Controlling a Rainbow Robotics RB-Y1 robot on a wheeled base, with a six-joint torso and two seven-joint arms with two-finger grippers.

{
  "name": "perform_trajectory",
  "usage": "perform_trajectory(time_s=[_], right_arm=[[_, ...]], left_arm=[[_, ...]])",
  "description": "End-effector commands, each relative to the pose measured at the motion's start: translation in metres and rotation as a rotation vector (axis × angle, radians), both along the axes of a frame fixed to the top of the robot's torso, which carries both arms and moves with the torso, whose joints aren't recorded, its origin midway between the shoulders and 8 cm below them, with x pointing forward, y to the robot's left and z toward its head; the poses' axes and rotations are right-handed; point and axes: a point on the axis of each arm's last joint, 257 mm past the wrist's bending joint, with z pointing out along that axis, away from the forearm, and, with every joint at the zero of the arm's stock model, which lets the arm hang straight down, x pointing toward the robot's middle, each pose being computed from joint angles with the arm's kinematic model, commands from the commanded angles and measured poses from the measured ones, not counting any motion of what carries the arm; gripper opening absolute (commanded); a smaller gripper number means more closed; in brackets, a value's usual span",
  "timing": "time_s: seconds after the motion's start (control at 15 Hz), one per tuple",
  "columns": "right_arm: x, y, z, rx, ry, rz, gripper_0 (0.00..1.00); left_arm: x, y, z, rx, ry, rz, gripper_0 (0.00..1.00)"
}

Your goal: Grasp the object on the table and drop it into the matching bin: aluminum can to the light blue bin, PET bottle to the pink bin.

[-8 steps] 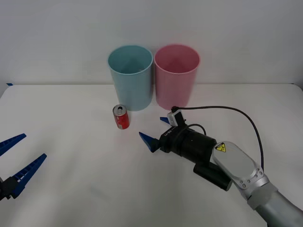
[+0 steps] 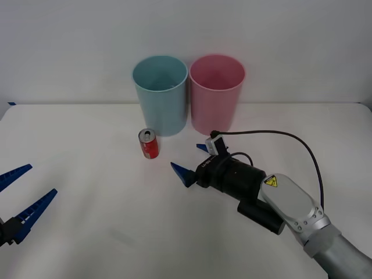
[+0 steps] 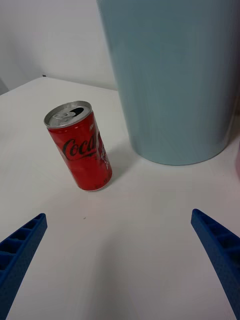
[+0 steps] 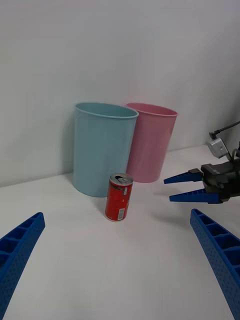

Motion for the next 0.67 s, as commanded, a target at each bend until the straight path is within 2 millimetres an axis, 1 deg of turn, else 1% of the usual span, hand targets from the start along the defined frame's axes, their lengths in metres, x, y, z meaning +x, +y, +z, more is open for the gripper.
perform_trajectory(time_s=[0.07, 0.67], right_arm=[[0.0, 0.0, 0.0, 0.0, 0.0, 0.0, 1.0], [0.0, 0.0, 0.0, 0.0, 0.0, 0.0, 1.0]], left_arm=[[0.0, 0.0, 0.0, 0.0, 0.0, 0.0, 1.0], [0.0, 0.0, 0.0, 0.0, 0.0, 0.0, 1.0]])
